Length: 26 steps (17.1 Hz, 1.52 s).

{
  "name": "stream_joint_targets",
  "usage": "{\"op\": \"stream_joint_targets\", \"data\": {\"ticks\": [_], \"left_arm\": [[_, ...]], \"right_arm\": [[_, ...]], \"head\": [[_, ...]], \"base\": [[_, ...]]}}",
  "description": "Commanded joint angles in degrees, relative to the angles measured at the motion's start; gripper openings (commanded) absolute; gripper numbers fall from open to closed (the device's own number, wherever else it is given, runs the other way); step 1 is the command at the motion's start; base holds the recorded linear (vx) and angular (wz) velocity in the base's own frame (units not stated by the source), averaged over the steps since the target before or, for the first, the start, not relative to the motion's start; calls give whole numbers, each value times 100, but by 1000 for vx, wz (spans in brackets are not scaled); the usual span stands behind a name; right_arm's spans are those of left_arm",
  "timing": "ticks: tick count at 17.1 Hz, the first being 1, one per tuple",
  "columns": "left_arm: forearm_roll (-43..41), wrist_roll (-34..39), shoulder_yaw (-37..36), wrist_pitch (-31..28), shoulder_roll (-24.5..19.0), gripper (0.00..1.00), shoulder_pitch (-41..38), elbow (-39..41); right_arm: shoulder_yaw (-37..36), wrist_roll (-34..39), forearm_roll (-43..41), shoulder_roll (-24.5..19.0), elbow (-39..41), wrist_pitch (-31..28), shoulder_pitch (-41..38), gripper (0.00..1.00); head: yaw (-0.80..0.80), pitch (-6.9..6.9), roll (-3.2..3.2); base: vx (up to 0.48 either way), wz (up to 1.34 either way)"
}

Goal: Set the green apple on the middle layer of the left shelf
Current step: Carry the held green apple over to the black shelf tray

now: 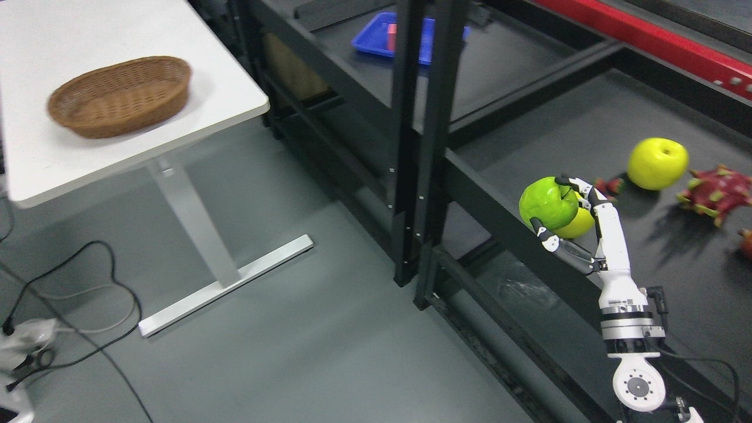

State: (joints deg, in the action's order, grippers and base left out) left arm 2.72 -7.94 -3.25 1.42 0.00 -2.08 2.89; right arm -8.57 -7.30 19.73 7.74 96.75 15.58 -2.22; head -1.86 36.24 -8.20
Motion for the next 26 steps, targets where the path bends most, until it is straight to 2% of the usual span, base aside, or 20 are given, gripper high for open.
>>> {"op": "stream_joint_targets", "data": {"ticks": [1,14,26], "left_arm": [[0,-6,0,-1,-100,100,-3,-8],[0,-6,0,-1,-100,100,-3,1],[0,-5,0,-1,-100,100,-3,1]], "right_arm": [[-92,1,4,-35,19,-2,-24,0],[-101,1,4,-53,19,-11,-7,0],[-14,123,-5,-36,10,24,11,0]], "head": [[0,0,0],[0,0,0],[0,-1,0]], "base": [[-113,-1074],[31,-441],[178,-727]]}}
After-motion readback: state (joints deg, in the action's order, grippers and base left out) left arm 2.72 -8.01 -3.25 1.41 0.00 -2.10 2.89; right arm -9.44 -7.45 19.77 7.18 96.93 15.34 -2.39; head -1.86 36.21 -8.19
